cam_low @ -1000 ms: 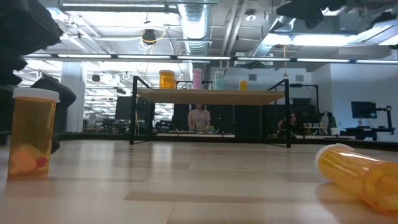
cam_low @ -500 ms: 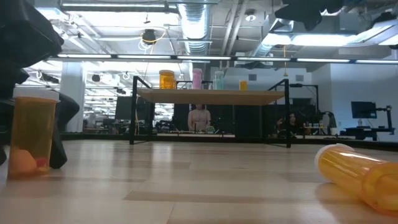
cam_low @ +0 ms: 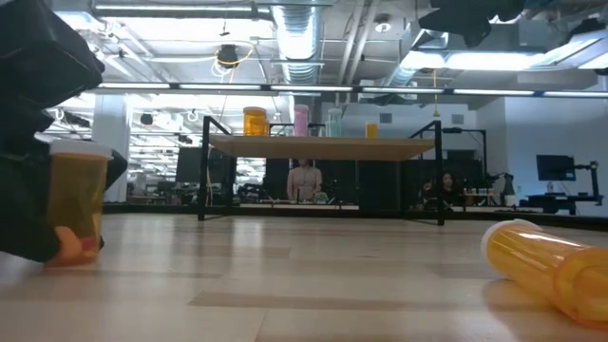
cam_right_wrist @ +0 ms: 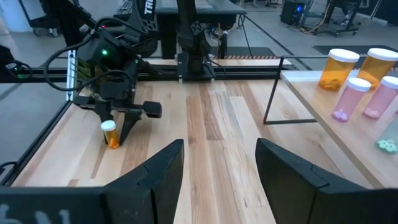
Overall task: Pick and place medicine bottles onto shelf by color
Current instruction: Put the left small orange pill bottle on the shelf aligned with the other small orange pill bottle
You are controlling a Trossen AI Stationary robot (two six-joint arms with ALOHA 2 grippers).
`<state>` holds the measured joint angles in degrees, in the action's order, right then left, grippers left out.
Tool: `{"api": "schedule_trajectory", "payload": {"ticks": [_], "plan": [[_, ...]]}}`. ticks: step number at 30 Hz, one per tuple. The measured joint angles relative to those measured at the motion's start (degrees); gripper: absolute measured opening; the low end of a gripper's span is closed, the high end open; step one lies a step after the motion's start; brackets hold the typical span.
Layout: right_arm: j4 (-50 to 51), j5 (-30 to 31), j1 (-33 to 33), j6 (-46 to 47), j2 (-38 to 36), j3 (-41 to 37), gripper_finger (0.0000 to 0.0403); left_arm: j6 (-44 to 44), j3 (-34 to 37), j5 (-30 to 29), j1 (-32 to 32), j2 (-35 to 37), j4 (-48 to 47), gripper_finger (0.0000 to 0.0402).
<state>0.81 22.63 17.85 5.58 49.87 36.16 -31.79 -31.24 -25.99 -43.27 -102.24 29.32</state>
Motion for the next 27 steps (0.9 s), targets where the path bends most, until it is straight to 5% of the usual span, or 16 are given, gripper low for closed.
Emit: {"api": "schedule_trajectory", "payload": {"ticks": [12, 27], "plan": [[0.0, 0.0, 0.0, 0.0, 0.0, 0.0, 0.0221, -2.9, 0.1, 9.7, 6.8, 5.2, 0.1, 0.0077], [-3.2, 0.0, 0.0, 0.0, 0.0, 0.0, 0.0221, 10.2, -2.4, 12.3, 20.8, 13.7, -0.6, 0.0078]]}}
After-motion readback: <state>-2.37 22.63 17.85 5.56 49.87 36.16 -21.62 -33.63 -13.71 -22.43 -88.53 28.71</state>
